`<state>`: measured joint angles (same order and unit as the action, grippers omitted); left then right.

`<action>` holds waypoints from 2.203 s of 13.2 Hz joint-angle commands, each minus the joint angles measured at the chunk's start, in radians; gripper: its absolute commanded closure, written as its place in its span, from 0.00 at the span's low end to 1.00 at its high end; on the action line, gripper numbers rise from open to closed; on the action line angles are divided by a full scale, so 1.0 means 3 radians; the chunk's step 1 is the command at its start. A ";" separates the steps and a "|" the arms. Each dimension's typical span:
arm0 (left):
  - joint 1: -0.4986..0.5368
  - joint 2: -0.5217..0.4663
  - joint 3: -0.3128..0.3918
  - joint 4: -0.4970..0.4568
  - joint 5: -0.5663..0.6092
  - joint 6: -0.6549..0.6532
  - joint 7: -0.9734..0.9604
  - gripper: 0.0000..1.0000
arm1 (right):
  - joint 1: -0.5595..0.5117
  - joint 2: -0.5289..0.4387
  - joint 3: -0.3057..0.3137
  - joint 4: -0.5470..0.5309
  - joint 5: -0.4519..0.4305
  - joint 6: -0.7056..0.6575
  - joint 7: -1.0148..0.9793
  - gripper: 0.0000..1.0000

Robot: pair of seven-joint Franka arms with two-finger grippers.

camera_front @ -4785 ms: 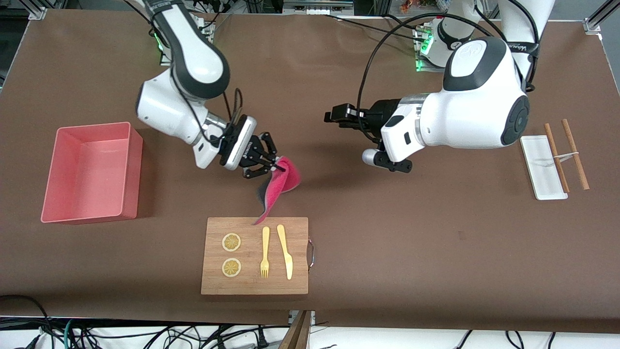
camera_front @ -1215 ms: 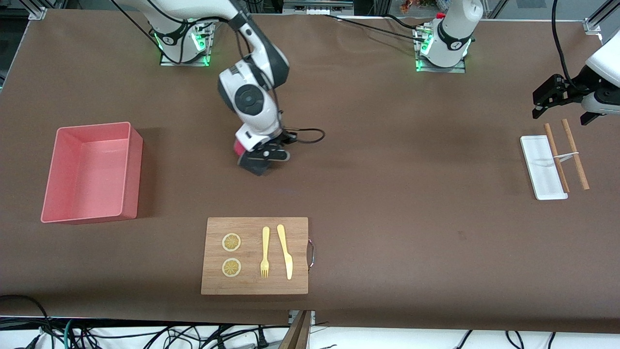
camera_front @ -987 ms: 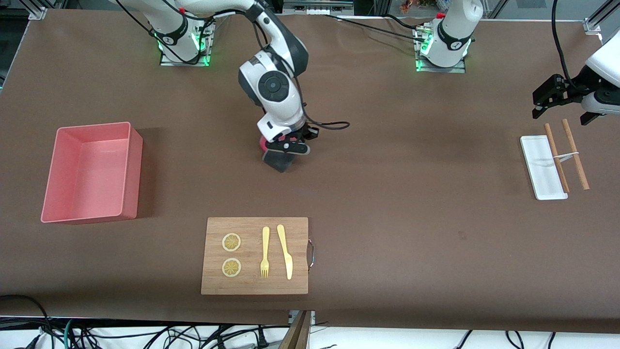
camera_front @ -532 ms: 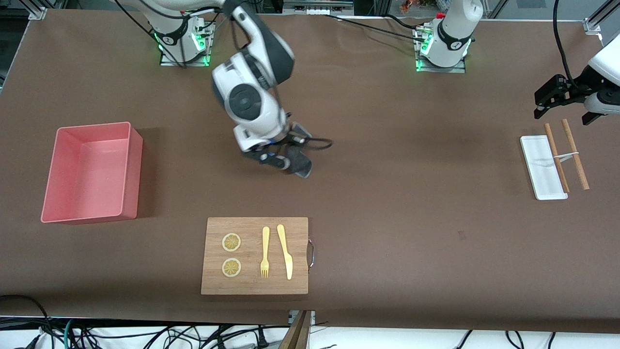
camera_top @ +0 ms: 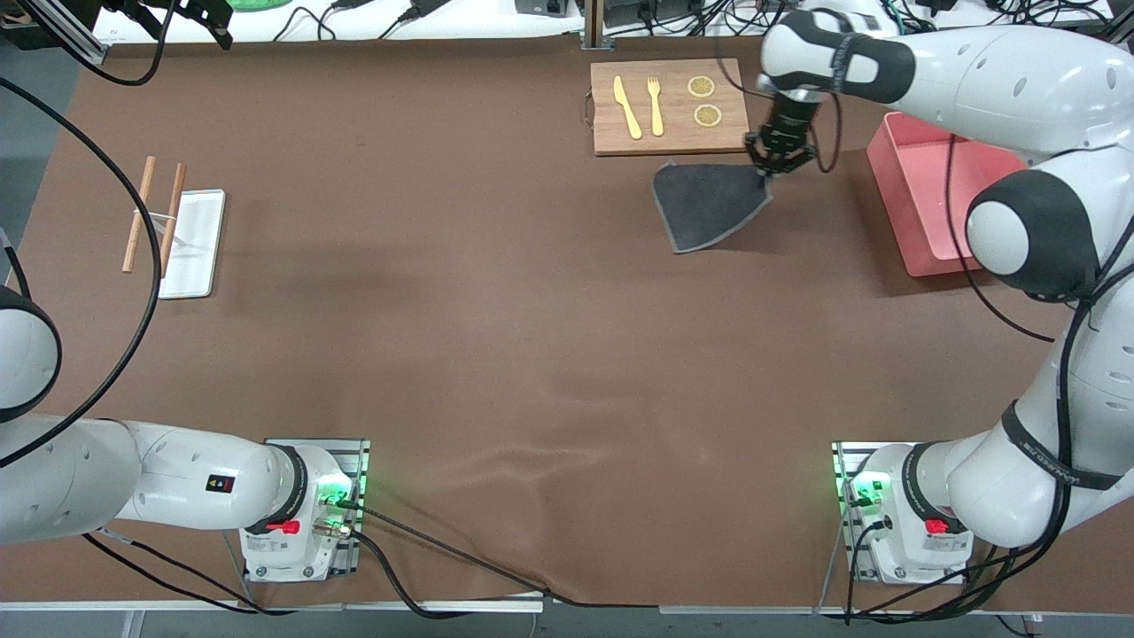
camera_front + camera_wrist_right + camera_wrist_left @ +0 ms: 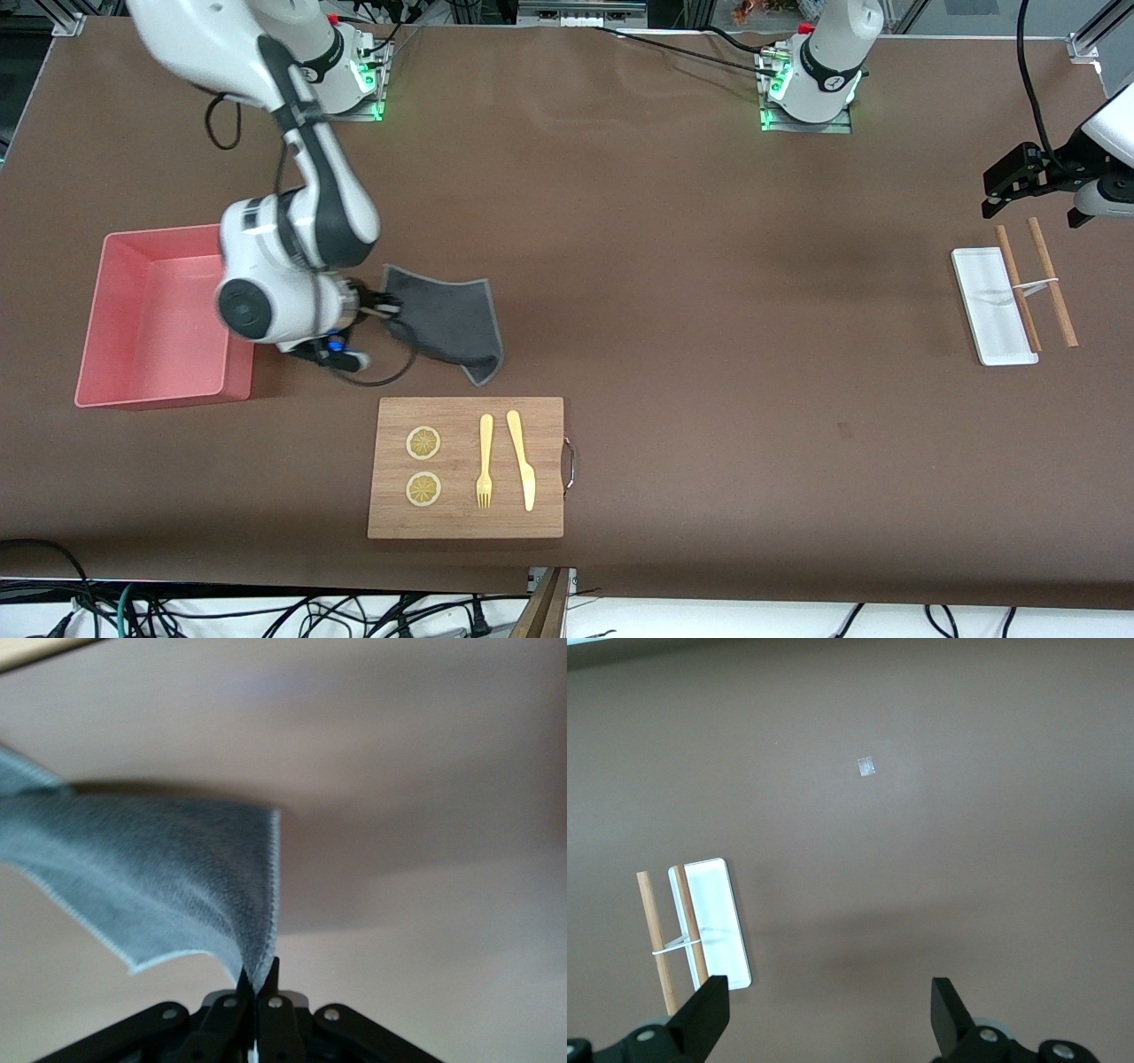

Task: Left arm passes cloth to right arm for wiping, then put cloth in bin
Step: 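Carry the cloth over the pink bin with the right gripper, then lower the cloth into the pink bin and open the right gripper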

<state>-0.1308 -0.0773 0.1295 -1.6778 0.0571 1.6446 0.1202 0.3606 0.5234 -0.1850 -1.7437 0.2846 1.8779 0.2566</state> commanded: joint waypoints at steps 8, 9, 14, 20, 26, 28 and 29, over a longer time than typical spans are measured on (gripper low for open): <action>0.0027 0.0078 -0.0022 0.0040 -0.0037 -0.0001 0.0019 0.00 | -0.0665 -0.0139 -0.0380 0.0370 -0.0263 -0.0541 -0.1647 1.00; 0.0027 0.0084 -0.0017 0.0040 -0.0037 0.0010 0.0019 0.00 | -0.0670 -0.0144 -0.0411 0.0579 -0.0360 -0.0786 -0.1653 1.00; 0.0027 0.0084 -0.0033 0.0080 -0.0001 0.0005 0.0044 0.00 | -0.0670 -0.0317 -0.0676 0.1205 -0.0667 -0.1606 -0.1969 1.00; 0.0042 0.0084 -0.0022 0.0070 -0.0011 -0.0011 0.0055 0.00 | -0.0670 -0.0558 -0.1116 0.1210 -0.0862 -0.1827 -0.2603 1.00; 0.0042 0.0084 -0.0022 0.0070 -0.0016 -0.0016 0.0055 0.00 | -0.0650 -0.0502 -0.1137 0.1139 -0.0918 -0.1735 -0.2578 1.00; 0.0042 0.0084 -0.0022 0.0070 -0.0017 -0.0016 0.0055 0.00 | -0.0634 -0.0497 -0.1132 0.1103 -0.0913 -0.1633 -0.2446 0.95; 0.0042 0.0084 -0.0022 0.0070 -0.0017 -0.0016 0.0055 0.00 | -0.0629 -0.0492 -0.1127 0.1093 -0.0913 -0.1607 -0.2420 0.74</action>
<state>-0.1281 -0.0564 0.1277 -1.6714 0.0570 1.6494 0.1202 0.1613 0.3878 -0.5242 -1.3956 0.0281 1.3748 -0.4993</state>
